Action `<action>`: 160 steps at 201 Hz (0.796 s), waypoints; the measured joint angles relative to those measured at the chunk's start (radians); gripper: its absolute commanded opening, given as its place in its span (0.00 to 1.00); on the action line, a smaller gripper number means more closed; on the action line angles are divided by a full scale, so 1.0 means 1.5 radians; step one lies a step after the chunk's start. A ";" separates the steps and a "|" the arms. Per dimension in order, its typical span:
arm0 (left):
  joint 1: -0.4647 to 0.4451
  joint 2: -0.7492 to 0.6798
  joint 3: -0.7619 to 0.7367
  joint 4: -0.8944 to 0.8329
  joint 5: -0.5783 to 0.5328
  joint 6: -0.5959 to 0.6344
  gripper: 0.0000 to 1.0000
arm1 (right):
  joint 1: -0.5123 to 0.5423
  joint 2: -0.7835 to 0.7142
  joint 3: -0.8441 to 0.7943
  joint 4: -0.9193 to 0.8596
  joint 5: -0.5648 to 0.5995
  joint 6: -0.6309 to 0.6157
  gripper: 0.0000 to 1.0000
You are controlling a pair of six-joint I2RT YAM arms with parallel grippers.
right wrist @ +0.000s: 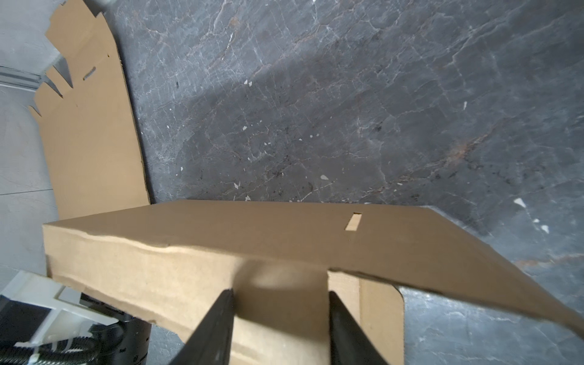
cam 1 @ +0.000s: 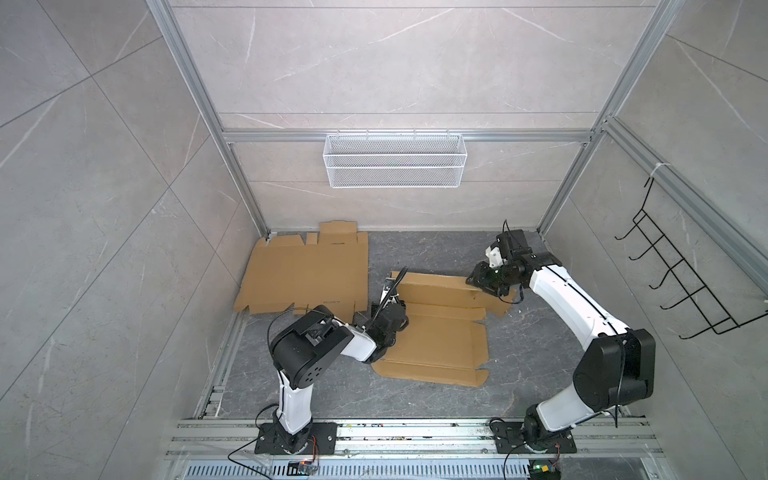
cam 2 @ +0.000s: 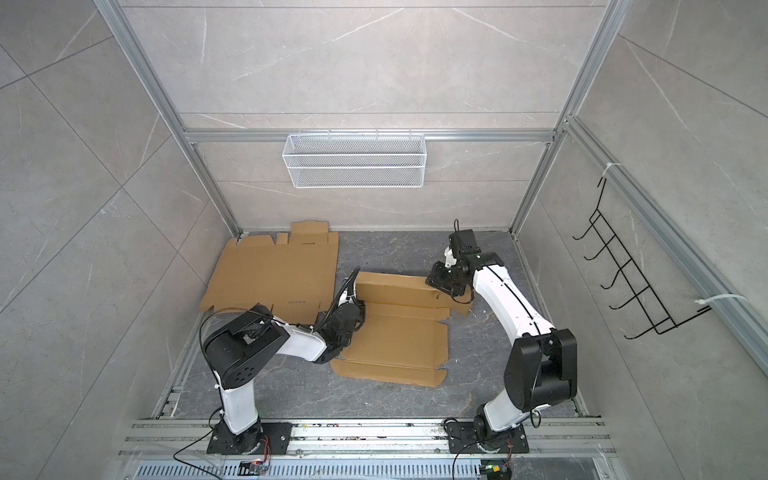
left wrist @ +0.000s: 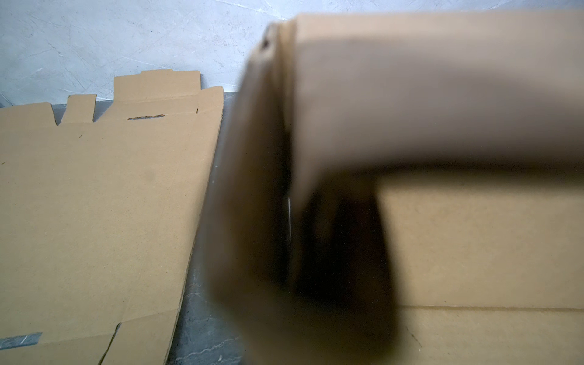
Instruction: Fold the paper box
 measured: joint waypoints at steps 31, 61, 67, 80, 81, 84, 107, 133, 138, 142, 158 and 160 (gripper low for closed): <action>-0.001 -0.014 0.001 -0.038 -0.017 -0.016 0.00 | -0.021 -0.010 -0.016 0.016 -0.038 -0.009 0.65; -0.002 -0.039 0.029 -0.145 -0.031 -0.049 0.00 | -0.082 -0.090 -0.066 0.019 -0.063 -0.021 0.68; -0.002 -0.040 0.039 -0.169 -0.033 -0.056 0.00 | -0.098 -0.115 -0.081 0.019 -0.065 -0.024 0.68; -0.002 -0.041 0.066 -0.227 -0.037 -0.076 0.00 | -0.129 -0.174 -0.123 0.023 -0.063 -0.026 0.67; -0.002 -0.041 0.067 -0.230 -0.037 -0.078 0.00 | -0.132 -0.182 -0.128 0.024 -0.062 -0.026 0.67; -0.002 -0.041 0.074 -0.245 -0.038 -0.083 0.00 | -0.137 -0.196 -0.140 0.027 -0.061 -0.026 0.66; 0.001 -0.041 0.118 -0.331 -0.036 -0.107 0.00 | -0.143 -0.286 -0.249 0.070 -0.062 -0.015 0.56; 0.001 -0.041 0.154 -0.405 -0.036 -0.124 0.00 | -0.132 -0.321 -0.393 0.171 -0.055 0.032 0.53; 0.001 -0.041 0.160 -0.417 -0.036 -0.126 0.00 | -0.128 -0.320 -0.419 0.192 -0.051 0.041 0.53; 0.001 -0.041 0.166 -0.426 -0.035 -0.128 0.00 | -0.125 -0.316 -0.437 0.208 -0.047 0.049 0.54; 0.002 -0.041 0.181 -0.457 -0.034 -0.134 0.00 | -0.107 -0.295 -0.480 0.265 -0.025 0.072 0.55; 0.002 -0.041 0.182 -0.458 -0.034 -0.135 0.00 | -0.105 -0.293 -0.483 0.270 -0.023 0.073 0.56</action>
